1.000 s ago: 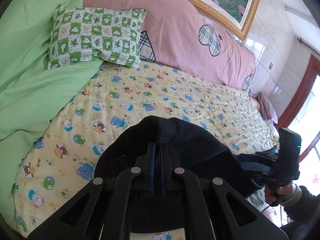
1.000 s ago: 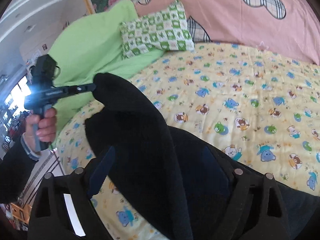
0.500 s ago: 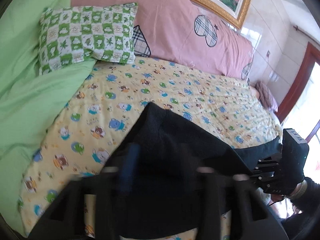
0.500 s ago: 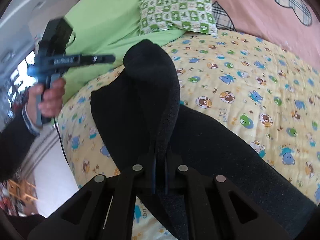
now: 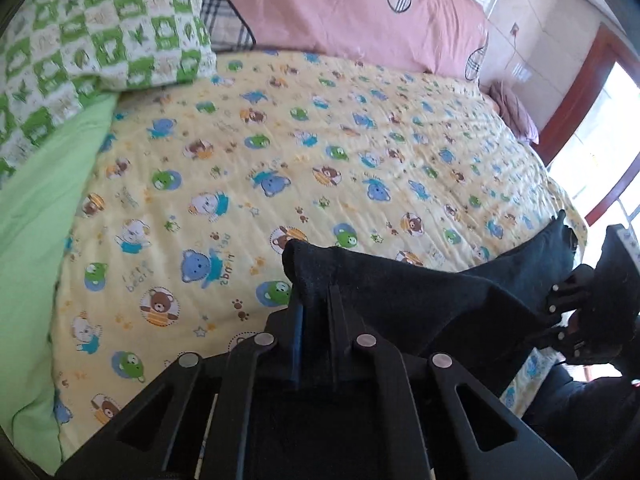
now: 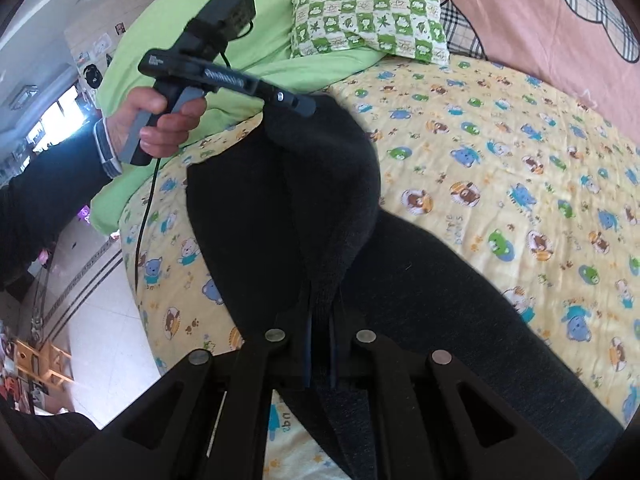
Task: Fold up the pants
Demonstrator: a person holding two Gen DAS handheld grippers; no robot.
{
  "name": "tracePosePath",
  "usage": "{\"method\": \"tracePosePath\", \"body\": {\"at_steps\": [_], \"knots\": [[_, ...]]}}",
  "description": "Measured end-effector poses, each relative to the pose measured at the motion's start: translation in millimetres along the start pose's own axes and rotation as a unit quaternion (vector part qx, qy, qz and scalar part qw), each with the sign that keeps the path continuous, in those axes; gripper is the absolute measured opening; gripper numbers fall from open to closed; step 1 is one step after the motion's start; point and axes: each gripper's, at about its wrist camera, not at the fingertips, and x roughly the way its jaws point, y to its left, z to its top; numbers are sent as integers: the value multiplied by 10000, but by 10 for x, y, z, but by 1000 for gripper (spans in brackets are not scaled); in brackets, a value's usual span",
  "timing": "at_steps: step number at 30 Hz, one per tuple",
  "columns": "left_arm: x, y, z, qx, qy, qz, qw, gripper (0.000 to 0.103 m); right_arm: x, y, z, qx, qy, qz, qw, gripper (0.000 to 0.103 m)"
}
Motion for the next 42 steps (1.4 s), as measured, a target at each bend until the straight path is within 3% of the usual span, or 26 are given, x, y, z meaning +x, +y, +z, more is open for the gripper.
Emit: {"method": "tracePosePath", "body": {"at_steps": [5,10,13,18,21,28,30,32,33,35,38,40,42], "knots": [[-407,-112,-223,-48,-608,240,9978,4,-159,20,59,-125,-349,-328,9988,7],[-772,-129,-637,-486,-1291,558,9889,4,-289,354,-22,-1001,-708,-840,9889,7],[-796,-97,-925,-857,-1559,681,9817,4,-219,543,-151,-1481,-642,-951,9823,6],[-671,-48,-1270,-1458,-1621,755,9730,4,38,745,-364,-2110,-335,-1300,9682,6],[-657,-10,-1441,-1809,-1739,738,9652,5,88,747,-402,-2062,-261,-1296,9695,7],[-684,-11,-1697,-2347,-1762,933,9514,12,42,672,-385,-1572,-248,-853,9836,14],[-762,-39,-1747,-2483,-1788,1093,9457,13,30,653,-371,-1415,-234,-688,9873,30],[-862,-49,-1817,-2691,-1852,1106,9386,24,-7,644,-362,-1253,-309,-467,9905,46],[-917,-59,-1855,-2828,-1898,1096,9338,28,-29,646,-361,-1199,-367,-399,9913,49],[-1020,-88,-1920,-3049,-1981,1074,9253,49,-70,644,-343,-1073,-470,-259,9928,49],[-1154,-176,-1996,-3344,-2111,1054,9124,63,-121,603,-302,-790,-600,-24,9951,50],[-1188,-239,-2026,-3513,-2152,969,9060,64,-155,537,-274,-528,-675,112,9963,50],[-1165,-289,-2004,-3609,-2057,914,9050,69,-190,434,-247,-233,-733,264,9967,50]]}}
